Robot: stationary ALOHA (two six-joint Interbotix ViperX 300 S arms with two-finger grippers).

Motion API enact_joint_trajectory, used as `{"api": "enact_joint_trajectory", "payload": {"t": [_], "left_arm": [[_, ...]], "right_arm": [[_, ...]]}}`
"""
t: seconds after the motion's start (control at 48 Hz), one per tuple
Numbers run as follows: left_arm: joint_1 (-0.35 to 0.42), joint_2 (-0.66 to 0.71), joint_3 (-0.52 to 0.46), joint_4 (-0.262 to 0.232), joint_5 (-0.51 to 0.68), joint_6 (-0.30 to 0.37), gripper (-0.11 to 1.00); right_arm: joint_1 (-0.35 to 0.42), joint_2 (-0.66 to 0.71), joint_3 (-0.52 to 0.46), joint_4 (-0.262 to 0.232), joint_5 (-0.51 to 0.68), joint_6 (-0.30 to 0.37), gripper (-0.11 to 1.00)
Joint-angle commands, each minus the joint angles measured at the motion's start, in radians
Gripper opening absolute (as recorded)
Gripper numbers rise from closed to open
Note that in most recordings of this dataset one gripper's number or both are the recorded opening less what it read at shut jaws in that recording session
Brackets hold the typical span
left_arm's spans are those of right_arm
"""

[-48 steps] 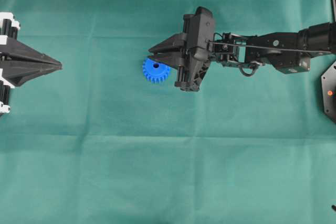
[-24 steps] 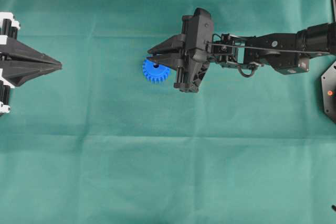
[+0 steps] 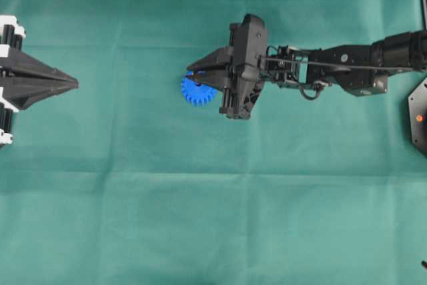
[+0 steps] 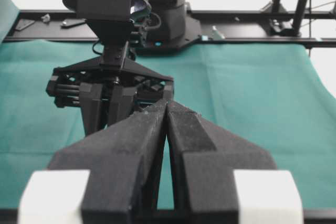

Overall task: Insert the shaft placed at a random location into the center hole of the small gear at another random location.
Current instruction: 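Carry the shaft left and align it above the blue gear's center hole, then lower the shaft into the gear's center hole with the right gripper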

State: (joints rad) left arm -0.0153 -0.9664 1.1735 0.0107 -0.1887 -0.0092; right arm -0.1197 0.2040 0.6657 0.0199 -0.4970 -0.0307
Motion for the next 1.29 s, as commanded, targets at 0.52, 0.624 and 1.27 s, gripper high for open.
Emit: {"api": "enact_joint_trajectory", "payload": {"t": [0.52,0.624,1.27], "left_arm": [[-0.003,0.006,-0.018,0.003,-0.006,0.003,0.00],[-0.003,0.009,-0.018,0.003,-0.006,0.003,0.00],[-0.003,0.009,-0.018,0.003,-0.006,0.005,0.00]], "right_arm": [[0.002,-0.078,0.002,0.000,0.029,-0.015,0.12],[0.002,-0.078,0.002,0.000,0.029,-0.015,0.12],[0.011,-0.014,-0.003,0.008,-0.018,-0.003,0.12]]}}
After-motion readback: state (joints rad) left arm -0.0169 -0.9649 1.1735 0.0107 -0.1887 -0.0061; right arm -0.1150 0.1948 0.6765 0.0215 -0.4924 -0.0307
